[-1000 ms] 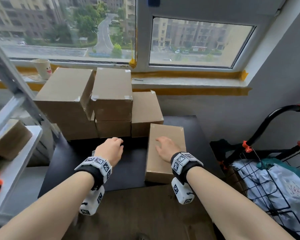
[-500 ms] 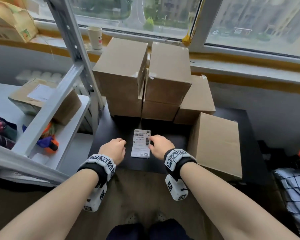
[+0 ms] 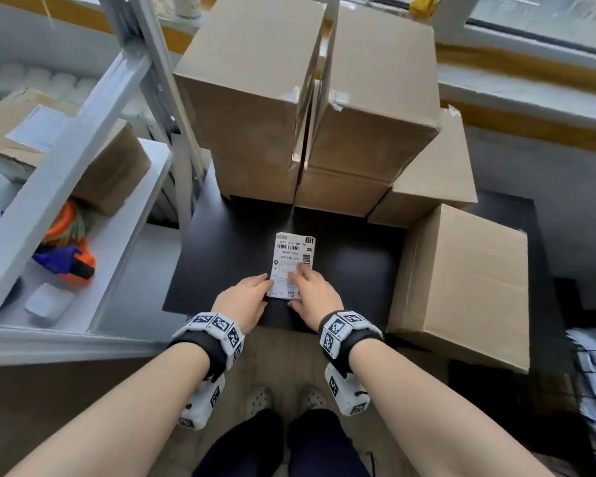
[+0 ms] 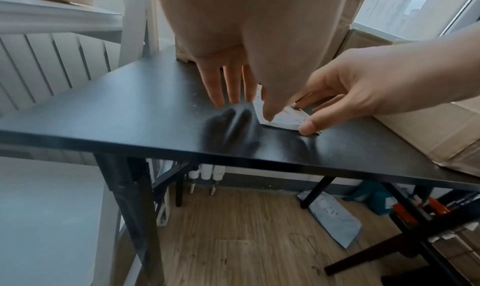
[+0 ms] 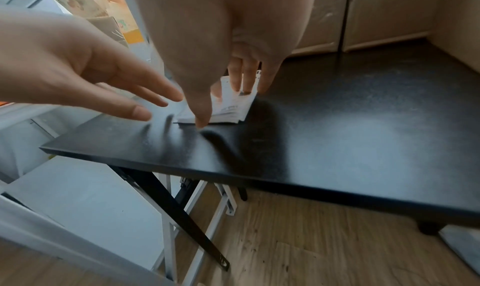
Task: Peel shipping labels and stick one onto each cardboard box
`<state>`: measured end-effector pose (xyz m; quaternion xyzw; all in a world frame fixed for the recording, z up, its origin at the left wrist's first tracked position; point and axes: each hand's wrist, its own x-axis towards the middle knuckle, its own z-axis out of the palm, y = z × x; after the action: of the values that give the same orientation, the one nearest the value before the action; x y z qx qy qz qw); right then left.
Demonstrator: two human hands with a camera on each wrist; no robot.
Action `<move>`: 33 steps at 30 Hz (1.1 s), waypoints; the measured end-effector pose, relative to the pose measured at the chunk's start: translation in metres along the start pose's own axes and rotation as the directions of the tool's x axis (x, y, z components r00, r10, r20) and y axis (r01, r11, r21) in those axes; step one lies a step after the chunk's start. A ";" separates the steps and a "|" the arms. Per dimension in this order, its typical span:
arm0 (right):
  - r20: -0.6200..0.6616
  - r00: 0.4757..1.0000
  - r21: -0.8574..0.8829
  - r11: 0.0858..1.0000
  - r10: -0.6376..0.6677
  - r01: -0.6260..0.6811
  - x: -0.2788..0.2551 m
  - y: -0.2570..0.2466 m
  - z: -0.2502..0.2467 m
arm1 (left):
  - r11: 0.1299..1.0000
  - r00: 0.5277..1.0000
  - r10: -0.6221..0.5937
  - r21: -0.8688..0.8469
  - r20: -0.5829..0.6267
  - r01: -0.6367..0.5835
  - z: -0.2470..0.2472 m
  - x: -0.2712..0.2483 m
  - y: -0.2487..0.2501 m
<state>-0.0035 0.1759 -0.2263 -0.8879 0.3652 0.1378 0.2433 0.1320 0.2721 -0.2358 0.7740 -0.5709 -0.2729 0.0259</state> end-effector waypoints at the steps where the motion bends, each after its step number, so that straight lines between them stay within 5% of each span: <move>1: -0.003 1.000 0.003 1.000 0.001 -0.001 0.001 0.001 0.002 | 1.000 1.000 -0.003 0.000 -0.002 0.003 0.001 0.002 0.000; 21: -0.178 0.983 0.128 0.992 0.036 -0.013 -0.015 0.006 -0.020 | 0.957 0.960 -0.089 -0.289 -0.265 0.009 -0.029 0.013 0.024; 33: -0.444 0.879 0.391 0.920 0.176 0.014 -0.027 -0.016 -0.093 | 0.850 0.891 -0.246 -0.527 -0.382 0.008 -0.107 -0.005 0.057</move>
<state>-0.0047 0.1522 -0.1313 -0.8134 0.4704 -0.1456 0.3097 0.1299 0.2273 -0.1228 0.8168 -0.4031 -0.2358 0.3387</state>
